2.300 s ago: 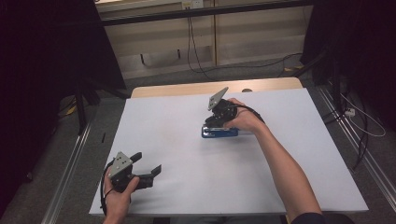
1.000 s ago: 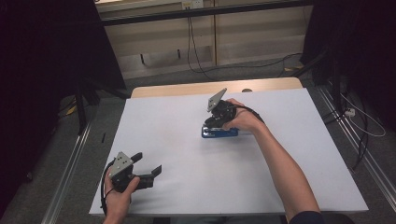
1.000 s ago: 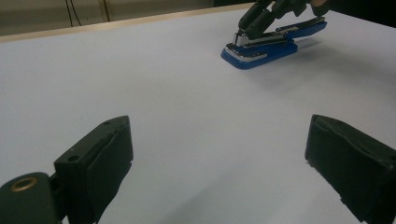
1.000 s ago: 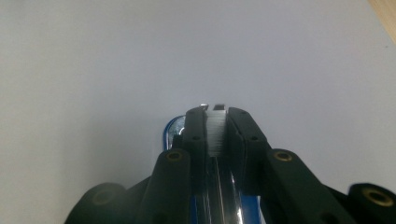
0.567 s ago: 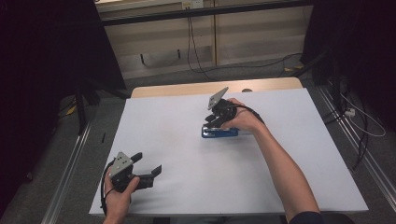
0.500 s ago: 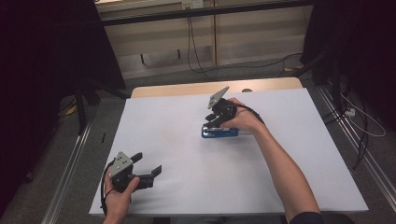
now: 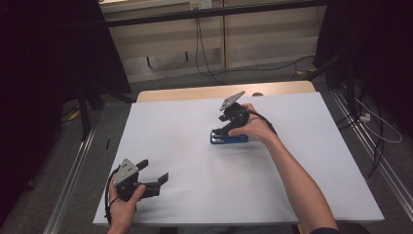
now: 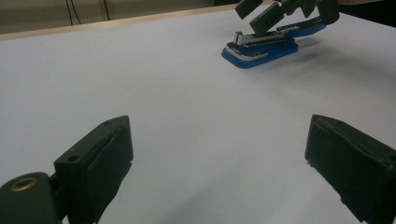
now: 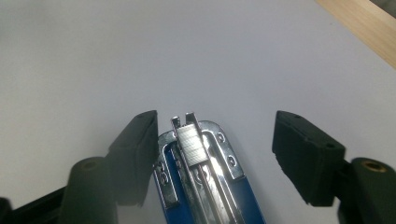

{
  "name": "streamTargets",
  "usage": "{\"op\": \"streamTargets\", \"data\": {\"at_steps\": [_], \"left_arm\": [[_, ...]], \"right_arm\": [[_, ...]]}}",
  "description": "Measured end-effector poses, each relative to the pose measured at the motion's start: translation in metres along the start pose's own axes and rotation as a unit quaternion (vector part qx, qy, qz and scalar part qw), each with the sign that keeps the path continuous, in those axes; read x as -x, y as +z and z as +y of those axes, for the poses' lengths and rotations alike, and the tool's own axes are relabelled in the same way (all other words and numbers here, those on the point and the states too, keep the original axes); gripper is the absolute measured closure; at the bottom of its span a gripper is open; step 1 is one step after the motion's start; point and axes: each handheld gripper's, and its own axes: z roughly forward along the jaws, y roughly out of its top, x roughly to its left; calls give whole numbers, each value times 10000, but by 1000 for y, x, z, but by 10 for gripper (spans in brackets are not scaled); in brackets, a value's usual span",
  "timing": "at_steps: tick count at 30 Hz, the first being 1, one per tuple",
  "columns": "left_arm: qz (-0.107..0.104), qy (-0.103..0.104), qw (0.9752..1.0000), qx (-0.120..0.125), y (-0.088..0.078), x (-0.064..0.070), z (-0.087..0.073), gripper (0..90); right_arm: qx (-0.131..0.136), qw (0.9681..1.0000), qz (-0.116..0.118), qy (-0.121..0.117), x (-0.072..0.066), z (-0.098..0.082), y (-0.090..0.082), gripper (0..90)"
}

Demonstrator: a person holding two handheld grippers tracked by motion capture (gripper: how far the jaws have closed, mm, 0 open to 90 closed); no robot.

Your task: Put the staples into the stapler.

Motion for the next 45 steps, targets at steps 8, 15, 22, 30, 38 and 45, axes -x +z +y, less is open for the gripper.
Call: {"op": "streamTargets", "data": {"at_steps": [8, 15, 22, 30, 38, 45], "left_arm": [[-9, -19, 10000, -26, 1, 0, 0, 78], [-14, -51, 10000, 4, 1, -1, 0, 78], [64, -101, 9999, 7, 0, -3, -1, 78], [92, -96, 9999, -21, 1, -4, -1, 70], [167, -123, 9998, -23, 1, -5, -2, 71], [143, -123, 9998, -32, 2, -4, -1, 71]], "right_arm": [[67, 9995, -229, 213, -3, -8, -6, 154], [253, 9981, -350, 449, -5, -12, -16, 113], [516, 9934, -538, 869, -8, -14, -24, 54], [745, 9878, -920, 1011, -12, -21, -34, 60], [892, 9837, -1153, 1051, -24, -30, -46, 61], [1043, 9748, -1504, 1277, -31, -41, -56, 44]]}}
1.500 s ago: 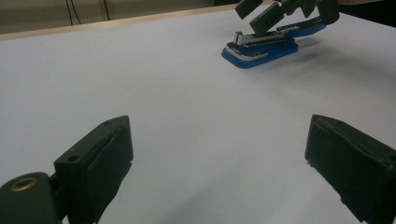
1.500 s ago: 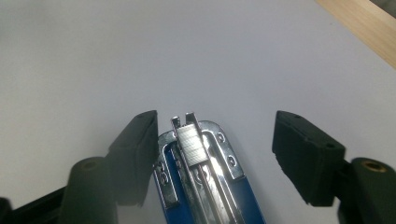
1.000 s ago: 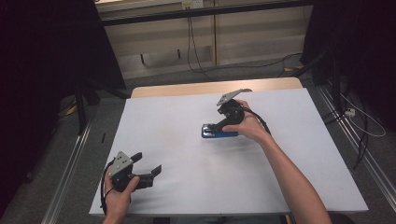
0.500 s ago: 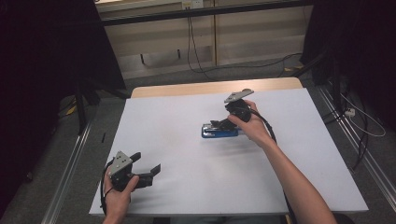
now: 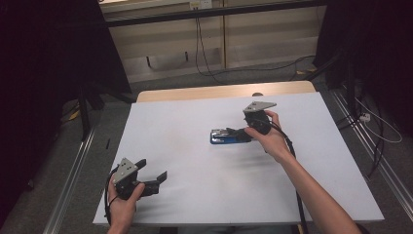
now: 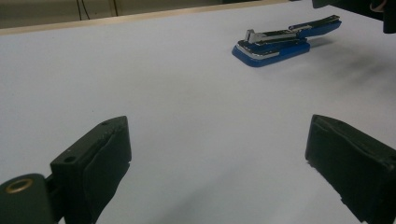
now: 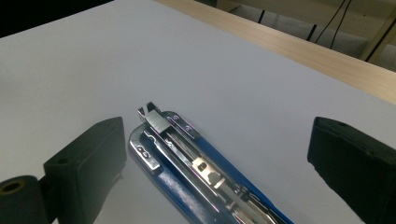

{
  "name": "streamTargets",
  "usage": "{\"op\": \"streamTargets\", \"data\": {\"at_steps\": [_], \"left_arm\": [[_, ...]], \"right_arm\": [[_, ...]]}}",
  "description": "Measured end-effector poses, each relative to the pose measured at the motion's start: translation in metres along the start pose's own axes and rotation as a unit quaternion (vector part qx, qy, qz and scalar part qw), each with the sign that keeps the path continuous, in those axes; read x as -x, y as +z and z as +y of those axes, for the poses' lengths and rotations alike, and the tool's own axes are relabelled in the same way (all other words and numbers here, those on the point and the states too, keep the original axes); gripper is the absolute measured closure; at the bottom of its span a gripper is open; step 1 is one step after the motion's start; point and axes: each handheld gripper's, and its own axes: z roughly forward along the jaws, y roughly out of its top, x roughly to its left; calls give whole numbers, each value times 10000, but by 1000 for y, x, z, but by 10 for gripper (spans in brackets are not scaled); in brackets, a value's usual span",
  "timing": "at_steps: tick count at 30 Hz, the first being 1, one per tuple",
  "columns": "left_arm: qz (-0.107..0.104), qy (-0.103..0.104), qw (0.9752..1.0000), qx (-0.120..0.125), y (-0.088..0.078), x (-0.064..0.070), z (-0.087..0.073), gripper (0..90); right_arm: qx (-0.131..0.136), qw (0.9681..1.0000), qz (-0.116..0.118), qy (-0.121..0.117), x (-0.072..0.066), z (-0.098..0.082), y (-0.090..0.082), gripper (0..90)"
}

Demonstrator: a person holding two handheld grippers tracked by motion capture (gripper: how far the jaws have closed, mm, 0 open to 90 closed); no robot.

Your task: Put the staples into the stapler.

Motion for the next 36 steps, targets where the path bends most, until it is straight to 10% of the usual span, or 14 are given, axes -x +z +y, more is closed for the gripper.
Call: {"op": "streamTargets", "data": {"at_steps": [36], "left_arm": [[92, 57, 9999, 116, -4, 0, 0, 65]], "right_arm": [[562, 9932, -998, 203, -6, -59, -71, 66]]}}
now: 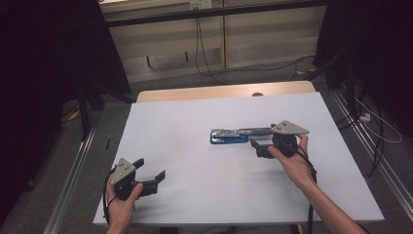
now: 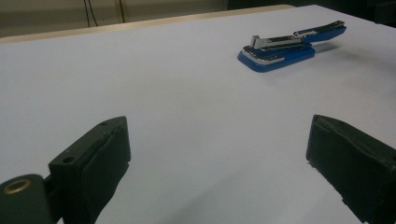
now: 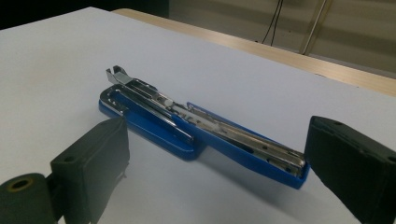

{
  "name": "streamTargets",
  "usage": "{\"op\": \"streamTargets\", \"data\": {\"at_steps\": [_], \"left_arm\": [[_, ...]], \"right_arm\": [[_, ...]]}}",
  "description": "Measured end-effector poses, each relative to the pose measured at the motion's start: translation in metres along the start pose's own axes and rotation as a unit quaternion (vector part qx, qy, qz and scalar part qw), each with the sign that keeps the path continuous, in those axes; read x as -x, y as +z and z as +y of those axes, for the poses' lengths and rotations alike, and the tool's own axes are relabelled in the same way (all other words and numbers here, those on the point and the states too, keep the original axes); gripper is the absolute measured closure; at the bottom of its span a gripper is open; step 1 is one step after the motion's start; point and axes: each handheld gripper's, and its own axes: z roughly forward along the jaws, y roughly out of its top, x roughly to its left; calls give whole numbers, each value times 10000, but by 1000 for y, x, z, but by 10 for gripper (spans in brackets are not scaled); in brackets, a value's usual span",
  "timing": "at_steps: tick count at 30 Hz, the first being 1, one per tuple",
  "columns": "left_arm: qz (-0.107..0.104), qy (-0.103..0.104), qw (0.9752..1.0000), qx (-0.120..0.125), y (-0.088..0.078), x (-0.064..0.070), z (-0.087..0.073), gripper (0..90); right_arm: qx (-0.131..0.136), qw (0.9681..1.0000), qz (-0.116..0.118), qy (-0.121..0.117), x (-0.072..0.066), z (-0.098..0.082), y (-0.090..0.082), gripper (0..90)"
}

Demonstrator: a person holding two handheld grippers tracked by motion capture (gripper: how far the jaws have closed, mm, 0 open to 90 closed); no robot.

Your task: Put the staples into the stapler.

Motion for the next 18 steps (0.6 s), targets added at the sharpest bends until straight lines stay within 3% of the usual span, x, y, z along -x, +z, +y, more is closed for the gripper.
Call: {"op": "streamTargets", "data": {"at_steps": [7, 10, 15, 18], "left_arm": [[0, -25, 10000, 4, -1, 1, 1, 69], [-18, 2, 10000, -14, 0, 1, 0, 68], [-20, -111, 9999, -34, 2, -1, 0, 71], [-22, 16, 10000, -73, 4, 1, 0, 82]], "right_arm": [[39, 9999, -132, 56, 9, -13, -10, 61], [-16, 9997, -48, 249, 11, -17, -15, 59], [50, 9996, -135, 232, 12, -20, -19, 48], [118, 9996, -190, 174, 14, -20, -21, 42]]}}
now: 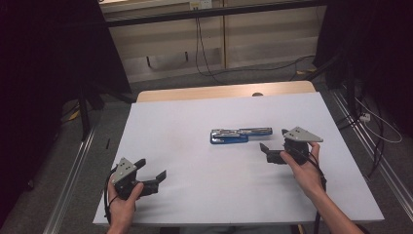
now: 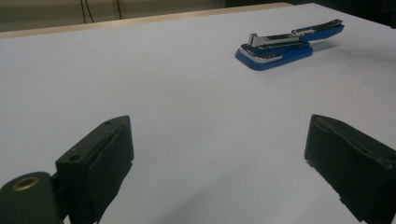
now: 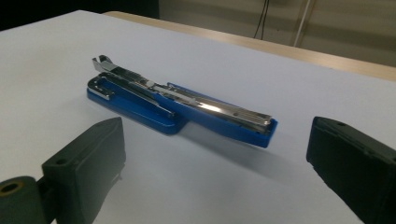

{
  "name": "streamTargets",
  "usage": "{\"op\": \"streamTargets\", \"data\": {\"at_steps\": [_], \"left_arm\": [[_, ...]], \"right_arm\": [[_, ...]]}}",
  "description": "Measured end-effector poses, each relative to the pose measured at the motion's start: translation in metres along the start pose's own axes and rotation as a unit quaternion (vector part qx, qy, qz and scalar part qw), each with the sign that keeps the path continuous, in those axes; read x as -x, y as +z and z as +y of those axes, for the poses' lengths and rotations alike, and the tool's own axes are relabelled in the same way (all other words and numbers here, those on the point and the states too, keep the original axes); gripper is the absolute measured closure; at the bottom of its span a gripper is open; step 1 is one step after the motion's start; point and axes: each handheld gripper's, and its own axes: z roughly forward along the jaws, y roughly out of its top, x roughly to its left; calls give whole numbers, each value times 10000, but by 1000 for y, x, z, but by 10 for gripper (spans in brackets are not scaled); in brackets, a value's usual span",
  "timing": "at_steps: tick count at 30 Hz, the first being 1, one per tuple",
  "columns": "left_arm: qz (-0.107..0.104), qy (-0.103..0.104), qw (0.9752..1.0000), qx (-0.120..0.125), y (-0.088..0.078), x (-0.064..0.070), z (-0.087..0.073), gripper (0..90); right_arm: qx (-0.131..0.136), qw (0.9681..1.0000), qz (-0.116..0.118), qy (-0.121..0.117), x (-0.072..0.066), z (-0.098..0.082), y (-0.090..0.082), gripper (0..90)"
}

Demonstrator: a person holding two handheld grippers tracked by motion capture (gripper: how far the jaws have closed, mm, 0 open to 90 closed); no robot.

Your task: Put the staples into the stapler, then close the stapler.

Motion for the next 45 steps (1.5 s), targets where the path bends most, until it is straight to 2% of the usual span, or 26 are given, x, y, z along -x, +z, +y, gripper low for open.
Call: {"op": "streamTargets", "data": {"at_steps": [3, 6, 10, 15, 17, 18, 21, 25, 29, 31, 34, 37, 39, 40, 45], "left_arm": [[-58, 63, 10000, 0, 3, 3, 2, 75], [-105, 61, 9999, 11, 5, 3, 2, 74], [-61, 64, 10000, 9, 13, 5, 1, 74], [-199, 204, 9996, 23, 20, 11, 6, 70], [-299, 166, 9994, -35, 22, 13, 7, 67], [-326, 127, 9994, -34, 23, 13, 8, 65], [-217, 137, 9997, 36, 29, 13, 12, 53], [-127, 297, 9995, 10, 40, 16, 17, 46], [-258, 376, 9989, -94, 50, 21, 21, 39], [-295, 330, 9990, -84, 56, 23, 24, 43], [-366, 66, 9993, -95, 65, 23, 29, 55], [-446, 137, 9988, -170, 76, 23, 32, 74], [-580, 42, 9981, -215, 82, 23, 34, 79], [-587, 21, 9981, -177, 85, 23, 35, 79], [-322, 231, 9992, -101, 93, 24, 41, 78]], "right_arm": [[30, 10000, -34, 42, 4, 0, -1, 41], [-52, 9999, -129, 89, 8, -2, -1, 41], [-99, 9998, -175, 61, 9, -2, 2, 39], [-11, 9995, -293, 84, 10, -1, 5, 18], [-51, 9994, -353, 45, 11, -1, 5, 19], [-45, 9993, -362, 66, 11, -1, 5, 20], [-27, 9993, -360, 50, 14, -2, 5, 21], [-118, 9992, -384, 89, 15, -4, 6, 20], [-144, 9996, -250, 37, 14, -4, 8, 42], [-135, 9996, -244, 18, 14, -4, 9, 55], [-145, 9997, -218, 31, 15, -5, 11, 106], [-159, 9996, -246, 3, 16, -6, 13, 118], [-154, 9997, -201, 40, 18, -6, 13, 128], [-176, 9996, -205, 39, 18, -7, 13, 128], [-266, 9995, -173, -31, 18, -9, 14, 140]]}}
